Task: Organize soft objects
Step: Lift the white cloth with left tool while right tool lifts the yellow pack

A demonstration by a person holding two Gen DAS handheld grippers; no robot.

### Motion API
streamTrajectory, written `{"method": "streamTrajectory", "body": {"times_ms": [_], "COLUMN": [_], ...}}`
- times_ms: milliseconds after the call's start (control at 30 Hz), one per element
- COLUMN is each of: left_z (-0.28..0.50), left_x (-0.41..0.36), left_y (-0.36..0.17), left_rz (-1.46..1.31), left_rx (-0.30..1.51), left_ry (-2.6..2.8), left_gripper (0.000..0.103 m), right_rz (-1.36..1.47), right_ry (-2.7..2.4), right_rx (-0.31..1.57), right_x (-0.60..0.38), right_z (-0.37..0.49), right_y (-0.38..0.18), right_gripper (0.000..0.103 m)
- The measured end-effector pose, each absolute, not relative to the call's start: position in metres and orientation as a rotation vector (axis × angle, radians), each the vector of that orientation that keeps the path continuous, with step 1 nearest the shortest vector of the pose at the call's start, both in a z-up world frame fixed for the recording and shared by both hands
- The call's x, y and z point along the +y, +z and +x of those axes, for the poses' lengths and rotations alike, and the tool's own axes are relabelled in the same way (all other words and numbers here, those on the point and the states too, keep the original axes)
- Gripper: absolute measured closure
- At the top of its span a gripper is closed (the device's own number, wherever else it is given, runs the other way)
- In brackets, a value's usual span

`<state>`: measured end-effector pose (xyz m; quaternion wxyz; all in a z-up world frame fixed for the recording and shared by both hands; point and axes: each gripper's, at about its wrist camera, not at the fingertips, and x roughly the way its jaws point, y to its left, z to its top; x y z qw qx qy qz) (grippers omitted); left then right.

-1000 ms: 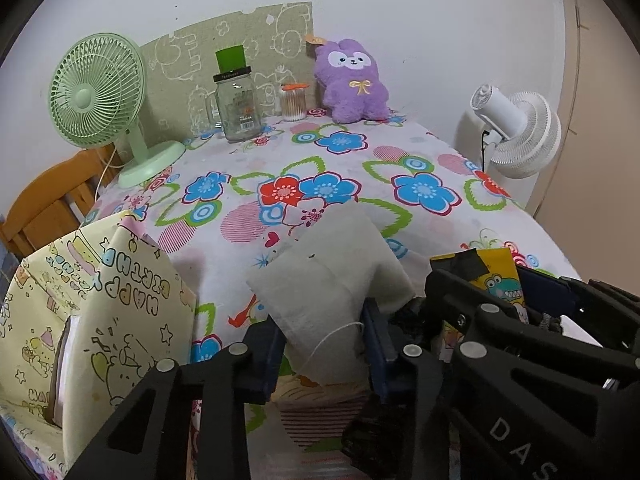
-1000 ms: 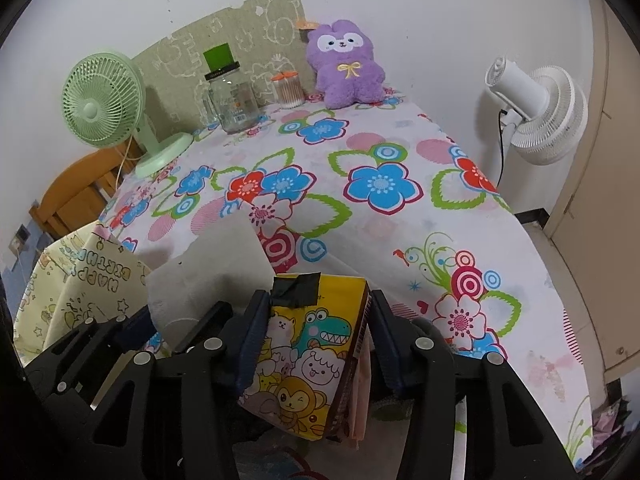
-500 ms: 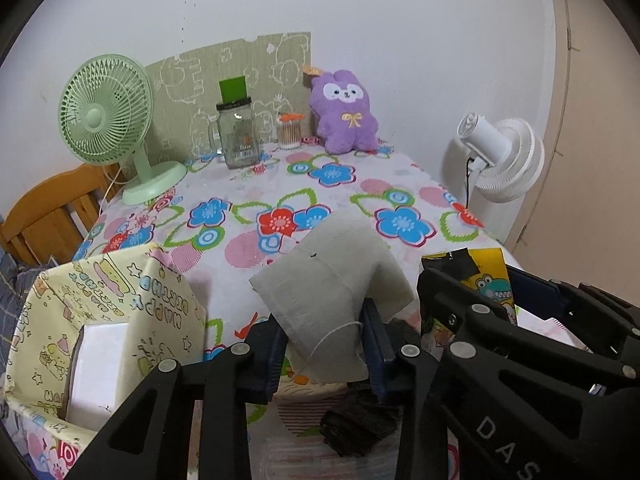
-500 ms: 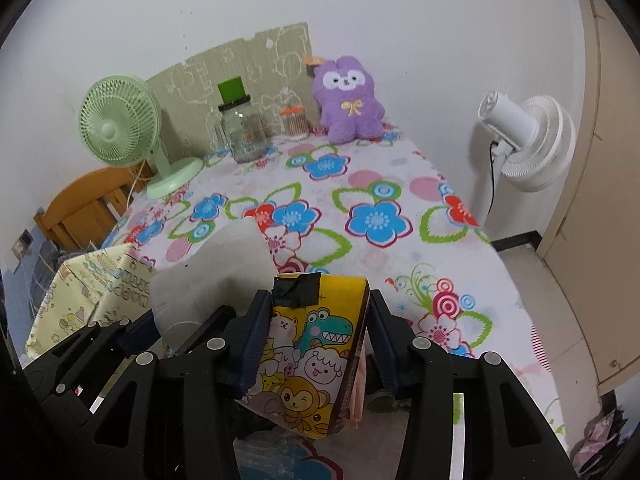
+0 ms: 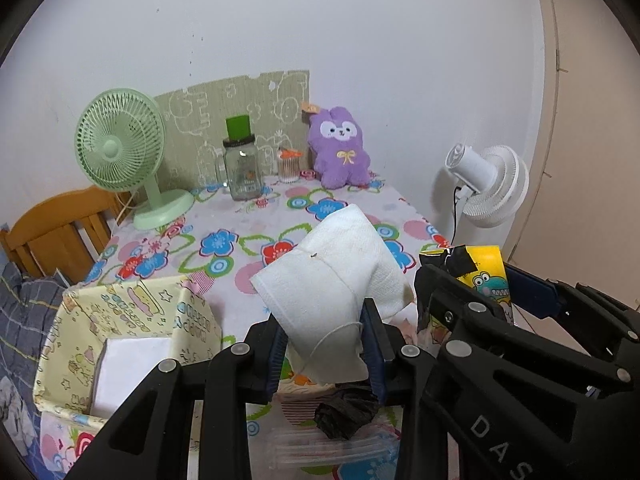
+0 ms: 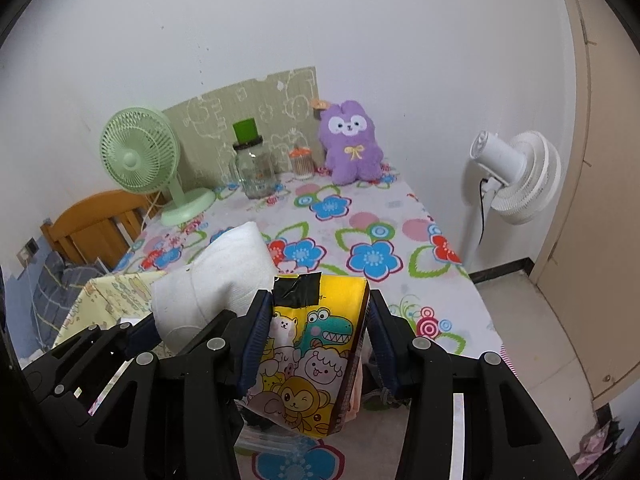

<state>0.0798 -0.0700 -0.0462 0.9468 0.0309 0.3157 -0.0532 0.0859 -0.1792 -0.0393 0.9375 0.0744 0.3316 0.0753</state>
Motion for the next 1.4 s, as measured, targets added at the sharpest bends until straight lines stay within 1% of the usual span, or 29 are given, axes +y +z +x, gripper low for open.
{"method": "streamTrajectory", "body": {"times_ms": [667, 1033, 1400], "left_z": [0.058, 0.058, 0.063], "left_x": [-0.053, -0.026, 0.009], "left_y": [-0.024, -0.017, -0.02], "left_rz": [0.05, 0.029, 0.01], "left_rx": [0.603, 0.594, 0.607], "left_ry": [-0.125, -0.097, -0.048], "left_gripper": [0.068, 0.068, 0.067], "right_rz": [0.126, 0.101, 0.089], "right_ry": [0.164, 0.205, 0.266], "right_rx": [0.625, 0.611, 0.629], "right_x": [-0.161, -0.131, -0.094], "right_z": [0.062, 0.064, 0.076], "right_y": [-0.012, -0.002, -0.005], "right_gripper": [0.052, 0.052, 0.052]}}
